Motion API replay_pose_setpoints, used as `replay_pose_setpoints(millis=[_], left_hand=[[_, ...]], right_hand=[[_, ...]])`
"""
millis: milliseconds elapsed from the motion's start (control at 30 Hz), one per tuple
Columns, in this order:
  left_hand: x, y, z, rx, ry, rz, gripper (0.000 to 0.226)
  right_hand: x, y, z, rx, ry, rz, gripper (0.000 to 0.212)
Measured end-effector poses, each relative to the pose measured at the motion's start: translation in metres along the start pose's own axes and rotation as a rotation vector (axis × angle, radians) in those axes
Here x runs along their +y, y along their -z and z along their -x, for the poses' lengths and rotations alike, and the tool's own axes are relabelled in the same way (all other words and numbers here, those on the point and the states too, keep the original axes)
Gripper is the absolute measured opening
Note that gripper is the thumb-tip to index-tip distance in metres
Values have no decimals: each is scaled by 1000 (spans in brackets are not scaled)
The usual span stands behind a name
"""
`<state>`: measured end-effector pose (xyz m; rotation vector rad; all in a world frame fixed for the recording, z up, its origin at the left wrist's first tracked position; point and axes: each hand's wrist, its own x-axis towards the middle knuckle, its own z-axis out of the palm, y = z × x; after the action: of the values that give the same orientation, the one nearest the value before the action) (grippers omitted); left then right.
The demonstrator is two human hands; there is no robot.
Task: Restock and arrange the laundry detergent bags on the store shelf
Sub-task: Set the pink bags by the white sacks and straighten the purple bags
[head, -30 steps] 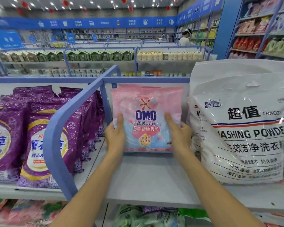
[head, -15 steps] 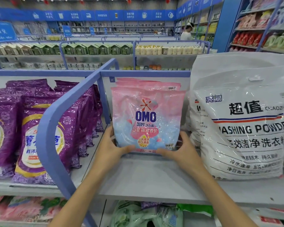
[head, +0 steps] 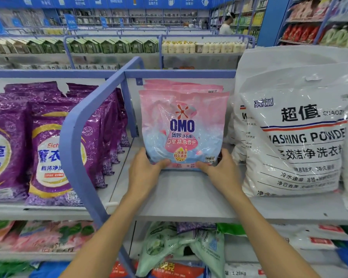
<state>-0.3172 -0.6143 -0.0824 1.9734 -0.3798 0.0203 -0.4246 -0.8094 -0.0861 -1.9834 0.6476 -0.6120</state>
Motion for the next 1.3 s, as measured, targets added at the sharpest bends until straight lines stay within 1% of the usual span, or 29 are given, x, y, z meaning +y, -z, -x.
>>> replay_pose_setpoints(millis=[100,200,300,433,500,567,633,800,967,1100,1167,1267,1300], left_hand=[[10,3,15,11,-42,-80,35],[22,19,32,-21,-64,-252,32],[30,37,60,-56,-101,-385,41],[30,48,119,-147,-166,-486,56],[22,48,152,-222,-186,-507,58],[11,47,187,-255,-191,-537,59],[-1,43,220,-267,-170,-603,61],[-19,34,282,-314,-141,-663,60],[-32,26,315,-345,-117,-633,56],[-45,23,317,-346,-96,-586,50],[-54,21,311,-362,-64,-570,50],[-69,14,295,-380,-19,-556,41],[-74,10,287,-376,8,-534,41]], right_hand=[[-4,-3,9,20,37,27,44],[-2,2,25,0,99,100,37],[-1,23,56,-27,175,214,39],[11,53,106,-73,198,399,51],[21,64,134,-127,232,513,58],[37,74,163,-165,285,617,60],[52,81,190,-178,314,632,59],[90,95,239,-237,237,653,62],[119,96,274,-278,131,627,62],[127,85,285,-306,60,615,53],[127,77,282,-301,26,584,47],[133,60,272,-286,-26,536,39],[137,54,268,-284,-41,528,39]])
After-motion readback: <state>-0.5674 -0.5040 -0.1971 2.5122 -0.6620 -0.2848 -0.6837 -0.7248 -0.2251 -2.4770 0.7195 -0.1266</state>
